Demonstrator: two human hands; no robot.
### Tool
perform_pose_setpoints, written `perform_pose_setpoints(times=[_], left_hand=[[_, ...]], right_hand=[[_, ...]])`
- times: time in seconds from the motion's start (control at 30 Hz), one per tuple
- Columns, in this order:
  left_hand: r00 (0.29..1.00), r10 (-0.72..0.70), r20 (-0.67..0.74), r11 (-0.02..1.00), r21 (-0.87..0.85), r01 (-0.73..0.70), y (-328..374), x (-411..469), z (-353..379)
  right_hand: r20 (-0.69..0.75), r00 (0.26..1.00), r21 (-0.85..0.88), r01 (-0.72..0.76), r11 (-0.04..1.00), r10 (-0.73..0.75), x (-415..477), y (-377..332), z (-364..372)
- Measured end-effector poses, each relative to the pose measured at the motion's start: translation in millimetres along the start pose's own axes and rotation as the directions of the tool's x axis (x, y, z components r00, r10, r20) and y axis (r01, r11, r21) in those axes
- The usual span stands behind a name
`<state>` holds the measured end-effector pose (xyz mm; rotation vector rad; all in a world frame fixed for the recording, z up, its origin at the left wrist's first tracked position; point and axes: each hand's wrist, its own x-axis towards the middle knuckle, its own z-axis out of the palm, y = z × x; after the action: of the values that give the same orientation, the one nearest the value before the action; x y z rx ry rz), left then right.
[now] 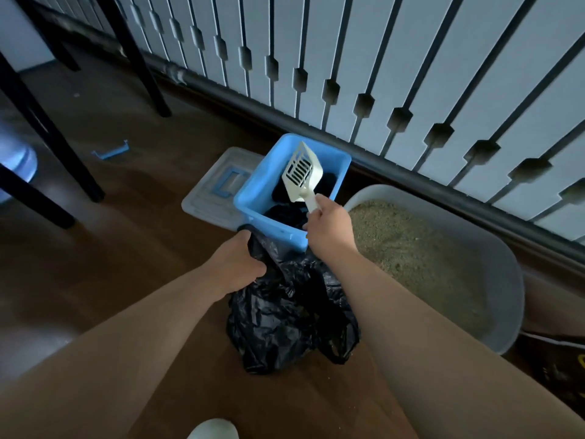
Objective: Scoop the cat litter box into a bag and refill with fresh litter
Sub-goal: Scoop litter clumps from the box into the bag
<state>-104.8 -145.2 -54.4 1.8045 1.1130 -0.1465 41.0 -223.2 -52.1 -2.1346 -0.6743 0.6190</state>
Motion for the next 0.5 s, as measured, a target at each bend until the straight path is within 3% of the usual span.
perform_pose_setpoints(times=[0.2, 0.37, 0.5], left_hand=[[1.0, 0.014, 0.001, 1.0, 0.004, -0.014, -3.3, 5.0, -3.9], [0.997, 0.053, 0.064, 0.999, 0.001, -0.053, 19.6, 8.1, 10.2], [0.981, 0.081, 0.176, 0.994, 0.052, -0.092, 55.8, 4.9, 42.6]], right_hand=[[0.015, 0.997, 0.001, -0.079, 0.997, 0.079, 8.7, 3.2, 12.2], [-0.134, 0.989, 0.039, -0.061, 0.997, 0.066, -12.1, 28.0, -28.4], [-0.246, 0.953, 0.188, -0.131, 0.973, 0.176, -28.9, 54.4, -83.5]])
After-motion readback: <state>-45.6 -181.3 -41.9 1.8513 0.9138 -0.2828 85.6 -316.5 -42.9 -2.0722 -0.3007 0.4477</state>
